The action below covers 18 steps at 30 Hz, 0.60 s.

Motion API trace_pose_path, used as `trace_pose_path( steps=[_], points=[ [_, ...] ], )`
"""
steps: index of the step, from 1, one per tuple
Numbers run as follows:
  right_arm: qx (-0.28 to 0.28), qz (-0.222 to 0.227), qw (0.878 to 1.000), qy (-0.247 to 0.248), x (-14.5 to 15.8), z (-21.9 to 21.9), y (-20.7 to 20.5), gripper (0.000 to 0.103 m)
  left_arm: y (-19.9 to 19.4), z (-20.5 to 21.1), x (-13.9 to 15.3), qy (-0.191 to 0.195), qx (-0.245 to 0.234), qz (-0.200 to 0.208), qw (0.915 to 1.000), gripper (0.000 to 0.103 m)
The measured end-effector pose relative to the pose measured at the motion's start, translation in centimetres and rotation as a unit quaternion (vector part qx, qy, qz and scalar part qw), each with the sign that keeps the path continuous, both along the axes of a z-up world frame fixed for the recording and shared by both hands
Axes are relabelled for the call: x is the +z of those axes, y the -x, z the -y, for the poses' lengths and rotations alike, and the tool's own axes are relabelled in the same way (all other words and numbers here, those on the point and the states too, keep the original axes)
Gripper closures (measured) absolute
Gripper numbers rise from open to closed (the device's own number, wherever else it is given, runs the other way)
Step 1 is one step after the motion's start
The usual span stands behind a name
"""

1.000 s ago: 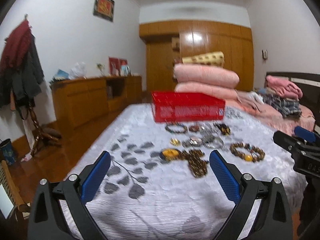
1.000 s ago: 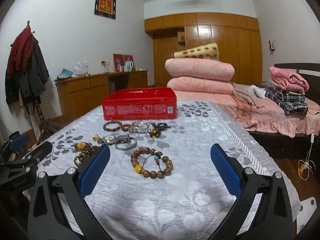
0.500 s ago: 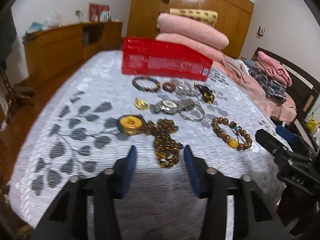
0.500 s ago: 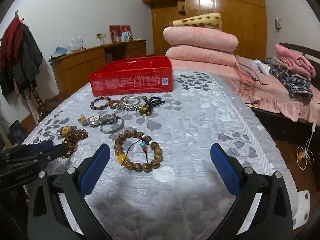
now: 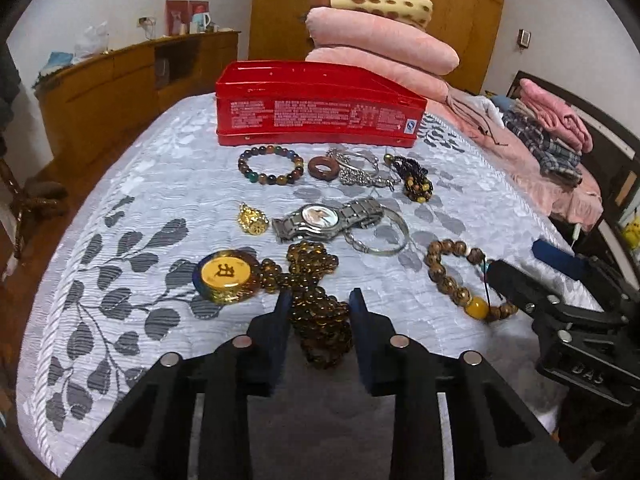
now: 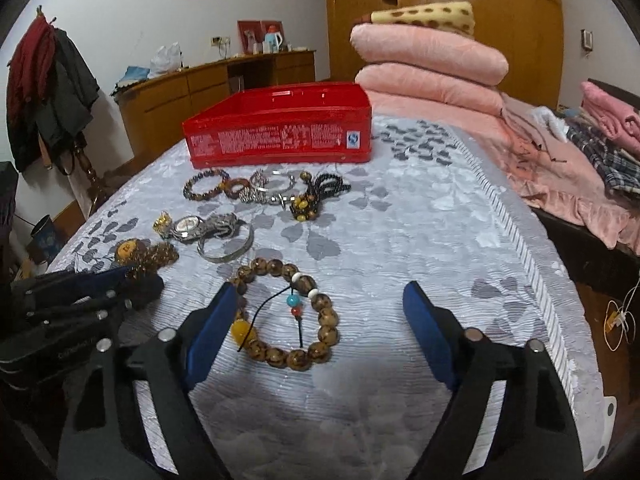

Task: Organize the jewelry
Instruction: 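Grasp the tiger-eye bead strand with the left gripper while the right grasps the wooden bracelet, then carry both bead strands into the red tin box and open both grippers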

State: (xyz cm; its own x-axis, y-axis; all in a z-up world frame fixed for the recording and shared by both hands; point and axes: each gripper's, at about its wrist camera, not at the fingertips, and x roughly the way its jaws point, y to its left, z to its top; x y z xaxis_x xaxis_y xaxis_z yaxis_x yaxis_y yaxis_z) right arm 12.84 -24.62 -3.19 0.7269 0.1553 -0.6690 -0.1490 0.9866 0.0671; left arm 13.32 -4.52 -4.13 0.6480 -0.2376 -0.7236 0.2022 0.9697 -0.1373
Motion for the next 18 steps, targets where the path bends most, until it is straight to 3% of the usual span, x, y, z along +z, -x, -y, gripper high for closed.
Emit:
trace_pose_path(
  steps=[4,9,11,13,14,18],
  points=[
    [-0.001,-0.04,0.999,0.004,-1.0,0.0,-1.2,0.041,-0.5,-0.3,0.0,0.011,0.001,-0.003,0.9999,0.077],
    [-0.003,-0.052,0.998,0.029,-1.3,-0.7,-1.7,0.051,-0.6,-0.8,-0.1,0.025,-0.002,-0.003,0.9997,0.078],
    [-0.001,-0.05,0.998,0.033,-1.3,-0.8,-1.7,0.062,-0.6,-1.2,-0.1,0.04,-0.002,-0.005,0.9992,0.079],
    [0.003,-0.051,0.998,0.032,-1.2,-0.8,-1.7,0.084,-0.7,-1.6,-0.1,0.055,-0.003,-0.007,0.9985,0.079],
    [0.0,-0.052,0.998,0.035,-1.2,-0.8,-1.8,0.088,-0.6,-1.7,-0.1,0.057,-0.003,-0.007,0.9984,0.08],
    [0.001,-0.058,0.998,0.018,-0.9,-0.4,-1.6,0.091,-0.2,-2.2,0.0,0.065,0.001,-0.006,0.9979,0.082]
  ],
)
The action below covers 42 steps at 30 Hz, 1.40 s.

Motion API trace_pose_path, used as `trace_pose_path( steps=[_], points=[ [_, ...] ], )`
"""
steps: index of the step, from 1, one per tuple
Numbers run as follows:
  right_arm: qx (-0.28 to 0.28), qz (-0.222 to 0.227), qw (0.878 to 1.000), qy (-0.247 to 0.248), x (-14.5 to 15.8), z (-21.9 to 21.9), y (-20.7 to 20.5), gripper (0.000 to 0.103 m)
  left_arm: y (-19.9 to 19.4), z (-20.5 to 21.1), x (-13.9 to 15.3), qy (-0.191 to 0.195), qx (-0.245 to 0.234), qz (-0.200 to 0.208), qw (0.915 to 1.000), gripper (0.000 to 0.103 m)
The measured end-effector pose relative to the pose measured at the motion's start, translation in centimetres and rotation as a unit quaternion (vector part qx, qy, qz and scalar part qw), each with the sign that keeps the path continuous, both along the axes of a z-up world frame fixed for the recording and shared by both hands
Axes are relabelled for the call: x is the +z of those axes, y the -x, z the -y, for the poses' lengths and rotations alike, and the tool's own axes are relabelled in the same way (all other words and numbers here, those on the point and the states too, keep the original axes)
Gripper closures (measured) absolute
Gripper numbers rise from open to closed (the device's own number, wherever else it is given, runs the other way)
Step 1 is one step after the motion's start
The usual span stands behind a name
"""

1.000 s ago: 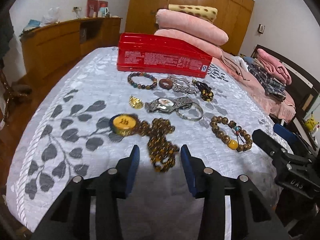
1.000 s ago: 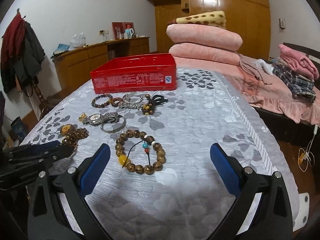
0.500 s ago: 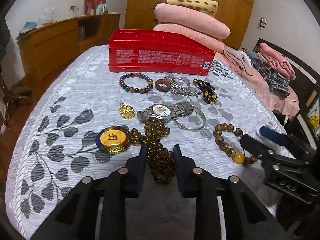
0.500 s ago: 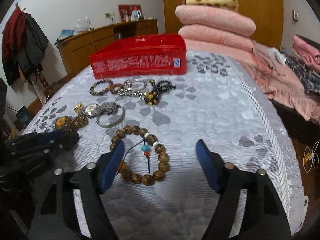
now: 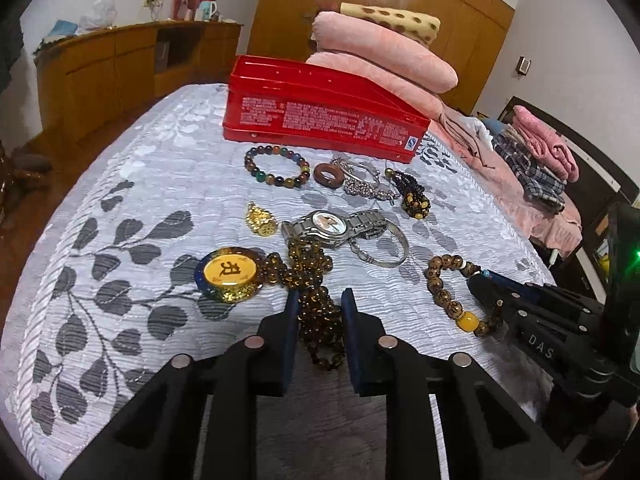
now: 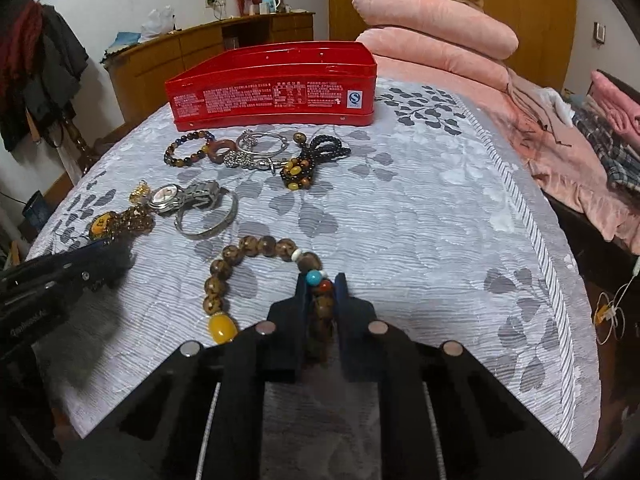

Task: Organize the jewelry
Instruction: 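Carry both bead strands into the red tin box and open both grippers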

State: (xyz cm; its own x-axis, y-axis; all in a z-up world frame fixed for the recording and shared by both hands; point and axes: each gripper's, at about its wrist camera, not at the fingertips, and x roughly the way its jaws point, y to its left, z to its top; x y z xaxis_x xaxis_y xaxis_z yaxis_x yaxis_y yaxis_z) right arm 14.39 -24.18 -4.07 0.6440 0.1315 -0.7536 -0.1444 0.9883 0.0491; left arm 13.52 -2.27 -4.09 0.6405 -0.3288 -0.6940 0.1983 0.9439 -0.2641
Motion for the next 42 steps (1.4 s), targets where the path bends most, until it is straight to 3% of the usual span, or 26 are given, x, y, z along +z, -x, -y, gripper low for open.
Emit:
trace_pose_path(
  steps=[7,13,20,42],
  points=[
    [0.013,0.018,0.999,-0.046,2.1,0.3,0.2,0.091,0.5,-0.6,1.5,0.006,0.007,0.018,0.9998,0.082],
    [0.025,0.045,0.997,-0.05,4.6,-0.1,-0.7,0.091,0.1,-1.3,3.9,0.013,0.015,0.049,0.9986,0.082],
    [0.018,0.05,0.997,-0.057,5.5,-0.6,-3.1,0.091,-1.9,-0.6,5.4,0.009,0.017,0.063,0.9978,0.082],
    [0.037,0.115,0.989,-0.087,13.2,-1.5,-16.1,0.091,-16.7,1.9,11.3,0.024,0.018,0.103,0.9942,0.082]
  ],
)
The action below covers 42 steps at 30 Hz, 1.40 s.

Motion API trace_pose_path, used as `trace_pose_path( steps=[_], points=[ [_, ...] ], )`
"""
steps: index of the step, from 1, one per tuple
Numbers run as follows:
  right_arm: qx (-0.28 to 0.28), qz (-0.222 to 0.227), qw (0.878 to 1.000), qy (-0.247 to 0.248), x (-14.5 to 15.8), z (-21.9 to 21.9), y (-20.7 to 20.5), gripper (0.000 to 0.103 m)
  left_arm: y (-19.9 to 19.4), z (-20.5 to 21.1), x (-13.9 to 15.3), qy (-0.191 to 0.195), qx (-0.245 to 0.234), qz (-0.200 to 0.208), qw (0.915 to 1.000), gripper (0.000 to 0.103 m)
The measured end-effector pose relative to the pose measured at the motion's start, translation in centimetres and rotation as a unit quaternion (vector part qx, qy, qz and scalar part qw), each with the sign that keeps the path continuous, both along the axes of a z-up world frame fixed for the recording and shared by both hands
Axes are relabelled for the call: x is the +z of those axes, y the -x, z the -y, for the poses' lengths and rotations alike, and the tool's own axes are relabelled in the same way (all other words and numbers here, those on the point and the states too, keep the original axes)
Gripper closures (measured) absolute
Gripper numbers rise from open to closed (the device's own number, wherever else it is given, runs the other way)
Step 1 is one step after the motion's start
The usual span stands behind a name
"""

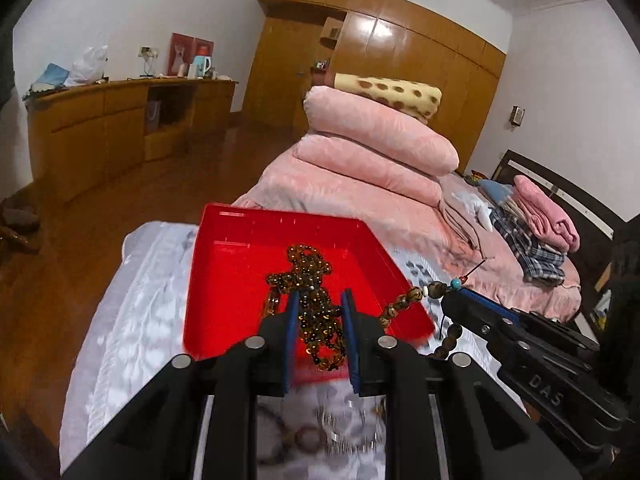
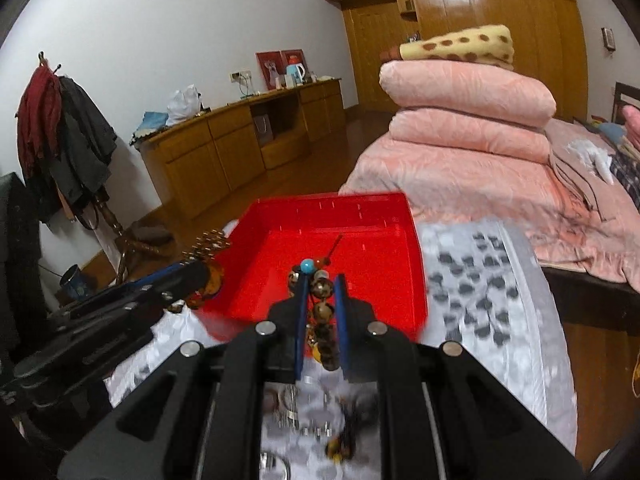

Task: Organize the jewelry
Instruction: 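Carry both bead strands into the red tin box and open both grippers, then grasp the black bead necklace with the right gripper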

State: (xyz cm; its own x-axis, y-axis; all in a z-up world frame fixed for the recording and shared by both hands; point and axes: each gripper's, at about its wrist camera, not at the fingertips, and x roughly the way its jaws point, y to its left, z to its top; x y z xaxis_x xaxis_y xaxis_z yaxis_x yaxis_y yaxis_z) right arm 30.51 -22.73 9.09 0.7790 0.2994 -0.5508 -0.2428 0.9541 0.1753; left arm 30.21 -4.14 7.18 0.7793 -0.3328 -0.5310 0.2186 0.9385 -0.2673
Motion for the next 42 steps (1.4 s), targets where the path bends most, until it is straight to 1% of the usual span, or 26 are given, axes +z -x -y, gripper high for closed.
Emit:
trace_pose_path(
  steps=[3,8,9,11,13,14,15,17,18,19,20,21,22,23,24,25,27,29,31,34,36,38,42],
  points=[
    [0.004,-0.006,1.0,-0.003,-0.1,-0.3,-2.1,0.091,-2.0,0.3,-0.7,0.0,0.001,-0.009,1.0,0.082],
    [0.002,-0.034,0.999,-0.004,-2.2,-0.6,-5.1,0.091,-4.5,0.3,-3.0,-0.01,0.011,-0.037,0.9992,0.082],
    [0.002,-0.037,0.999,-0.005,-2.5,-0.7,-5.4,0.094,-4.9,0.2,-3.3,-0.012,0.012,-0.041,0.999,0.082],
    [0.001,-0.046,0.999,-0.006,-3.2,-0.6,-6.1,0.094,-5.4,0.1,-4.3,-0.016,0.016,-0.052,0.9984,0.082],
    [-0.002,-0.051,0.999,-0.002,-3.7,-0.6,-6.4,0.09,-5.8,0.1,-4.8,-0.019,0.018,-0.06,0.9979,0.082],
    [-0.004,-0.054,0.999,0.001,-3.9,-0.6,-6.6,0.089,-6.0,0.1,-5.0,-0.024,0.019,-0.064,0.9975,0.08],
    [-0.005,-0.056,0.998,0.002,-4.1,-0.5,-6.6,0.085,-6.2,0.3,-5.1,-0.029,0.021,-0.067,0.9971,0.078],
    [-0.009,-0.057,0.998,0.003,-4.3,-0.4,-6.5,0.083,-6.2,0.2,-5.2,-0.033,0.026,-0.065,0.997,0.067],
    [-0.011,-0.056,0.998,0.003,-4.2,-0.3,-6.5,0.082,-6.0,0.1,-5.0,-0.033,0.026,-0.061,0.9972,0.064],
    [-0.013,-0.054,0.998,0.003,-4.2,-0.2,-6.4,0.08,-5.9,0.1,-4.8,-0.033,0.028,-0.058,0.9974,0.057],
    [-0.017,-0.051,0.999,0.004,-4.1,0.0,-6.2,0.076,-5.5,0.0,-4.4,-0.034,0.03,-0.051,0.9977,0.053],
    [-0.024,-0.045,0.999,0.007,-3.9,0.2,-5.7,0.066,-5.1,-0.2,-4.0,-0.035,0.032,-0.042,0.998,0.048],
    [-0.028,-0.041,0.999,0.01,-3.8,0.3,-5.3,0.06,-4.7,-0.3,-3.7,-0.037,0.034,-0.035,0.9981,0.042],
    [-0.032,-0.036,0.999,0.017,-3.7,0.5,-4.6,0.059,-4.3,-0.7,-3.3,-0.037,0.035,-0.029,0.9983,0.037],
    [-0.034,-0.033,0.999,0.02,-3.7,0.6,-4.2,0.055,-4.0,-0.9,-3.1,-0.037,0.035,-0.024,0.9984,0.035],
    [-0.036,-0.031,0.999,0.023,-3.7,0.8,-3.6,0.048,-3.1,-1.3,-2.8,-0.038,0.037,-0.017,0.9985,0.033],
    [-0.044,-0.024,0.998,0.031,-3.9,1.2,-2.2,0.04,-2.1,-2.1,-2.4,-0.039,0.043,-0.011,0.9983,0.028],
    [-0.048,-0.021,0.998,0.037,-4.1,1.4,-0.7,0.038,-0.5,-2.8,-2.2,-0.043,0.05,-0.001,0.9978,0.024],
    [-0.052,-0.02,0.998,0.04,-4.5,1.8,0.9,0.033,1.0,-3.2,-2.3,-0.058,0.056,0.006,0.9967,0.022],
    [-0.059,-0.027,0.997,0.041,-5.3,2.1,3.0,0.029,3.0,-3.6,-2.7,-0.069,0.059,0.006,0.9958,0.018],
    [-0.061,-0.034,0.997,0.038,-6.2,2.3,4.3,0.028,4.2,-3.6,-3.1,-0.07,0.056,0.003,0.996,0.018],
    [-0.062,-0.051,0.996,0.032,-7.4,2.3,5.3,0.028,5.4,-3.7,-3.7,-0.072,0.053,-0.002,0.996,0.018],
    [-0.061,-0.079,0.994,0.038,-9.5,2.0,6.7,0.028,6.9,-3.5,-5.5,-0.072,0.048,-0.03,0.9958,0.018]
  ],
)
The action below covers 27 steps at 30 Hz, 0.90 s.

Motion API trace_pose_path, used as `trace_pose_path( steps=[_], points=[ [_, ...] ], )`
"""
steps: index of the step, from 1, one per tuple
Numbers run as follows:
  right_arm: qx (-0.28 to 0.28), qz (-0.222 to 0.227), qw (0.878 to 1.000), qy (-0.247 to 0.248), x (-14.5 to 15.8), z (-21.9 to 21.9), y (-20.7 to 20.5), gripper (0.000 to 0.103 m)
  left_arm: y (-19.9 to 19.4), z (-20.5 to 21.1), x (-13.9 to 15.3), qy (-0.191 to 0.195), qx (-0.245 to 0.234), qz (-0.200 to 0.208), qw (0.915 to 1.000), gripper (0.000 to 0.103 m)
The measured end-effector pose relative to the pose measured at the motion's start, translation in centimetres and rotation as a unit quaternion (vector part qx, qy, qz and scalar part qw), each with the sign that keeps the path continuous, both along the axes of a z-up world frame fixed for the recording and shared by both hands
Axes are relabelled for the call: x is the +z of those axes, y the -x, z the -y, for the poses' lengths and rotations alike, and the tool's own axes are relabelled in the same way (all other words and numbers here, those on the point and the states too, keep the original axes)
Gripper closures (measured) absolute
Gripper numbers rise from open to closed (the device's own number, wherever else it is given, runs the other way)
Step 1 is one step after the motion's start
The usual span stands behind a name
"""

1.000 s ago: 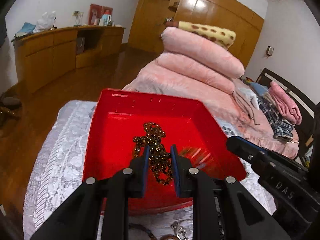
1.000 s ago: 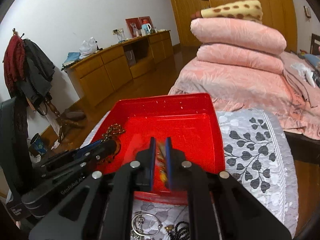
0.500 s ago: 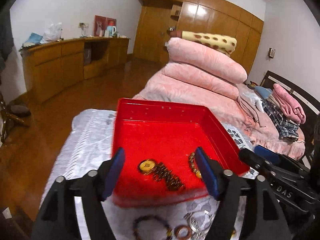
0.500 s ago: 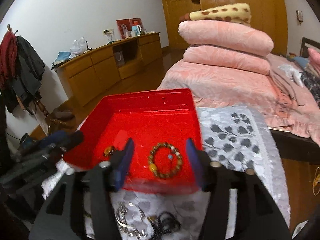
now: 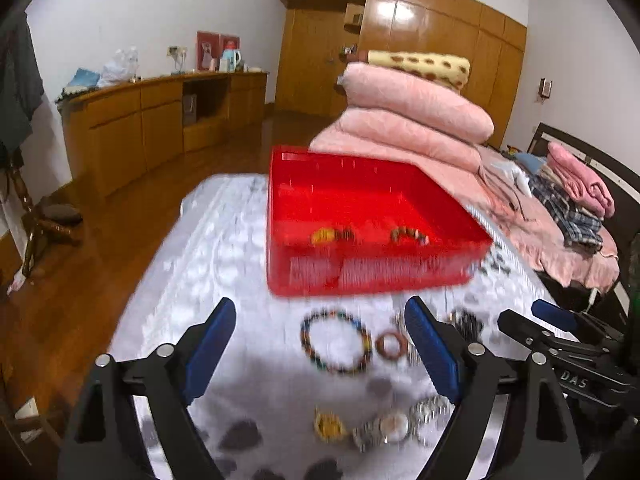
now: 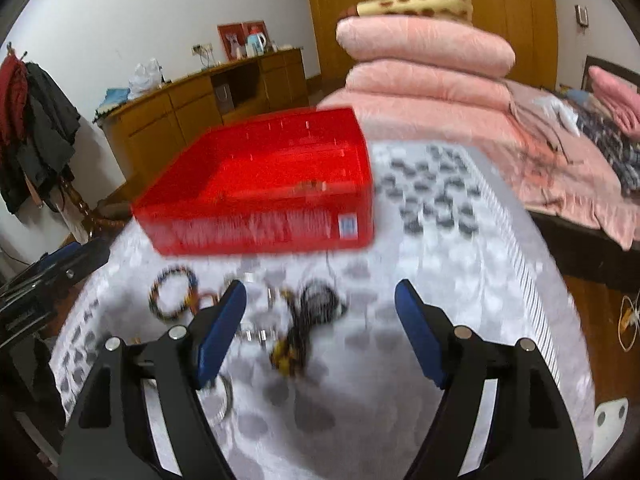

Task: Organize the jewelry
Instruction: 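Grasp the black bead necklace with the right gripper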

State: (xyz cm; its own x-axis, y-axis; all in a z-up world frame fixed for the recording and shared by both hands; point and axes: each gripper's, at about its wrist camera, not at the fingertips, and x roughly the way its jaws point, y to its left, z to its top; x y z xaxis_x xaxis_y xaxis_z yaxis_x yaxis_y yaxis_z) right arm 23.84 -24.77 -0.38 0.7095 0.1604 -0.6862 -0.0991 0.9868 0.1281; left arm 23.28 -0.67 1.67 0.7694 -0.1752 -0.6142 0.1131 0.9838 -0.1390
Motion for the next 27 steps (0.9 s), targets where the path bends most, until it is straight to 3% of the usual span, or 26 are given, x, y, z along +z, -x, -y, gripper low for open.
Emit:
trace_pose_path(
  steps=[8,24,27],
  points=[
    [0.004,-0.034,0.999,0.003,-2.3,-0.4,1.2,0.033,0.7,0.0,-3.5,-0.007,0.0,-0.057,0.9984,0.018],
    [0.021,-0.076,0.997,0.005,-3.4,-1.8,-0.9,0.058,0.4,-0.3,-4.6,0.006,-0.003,-0.076,0.9971,0.018],
    [0.016,-0.078,0.997,0.014,-3.3,-1.4,-1.2,0.078,0.2,-0.4,-4.8,0.011,-0.005,-0.084,0.9964,0.018]
  ],
)
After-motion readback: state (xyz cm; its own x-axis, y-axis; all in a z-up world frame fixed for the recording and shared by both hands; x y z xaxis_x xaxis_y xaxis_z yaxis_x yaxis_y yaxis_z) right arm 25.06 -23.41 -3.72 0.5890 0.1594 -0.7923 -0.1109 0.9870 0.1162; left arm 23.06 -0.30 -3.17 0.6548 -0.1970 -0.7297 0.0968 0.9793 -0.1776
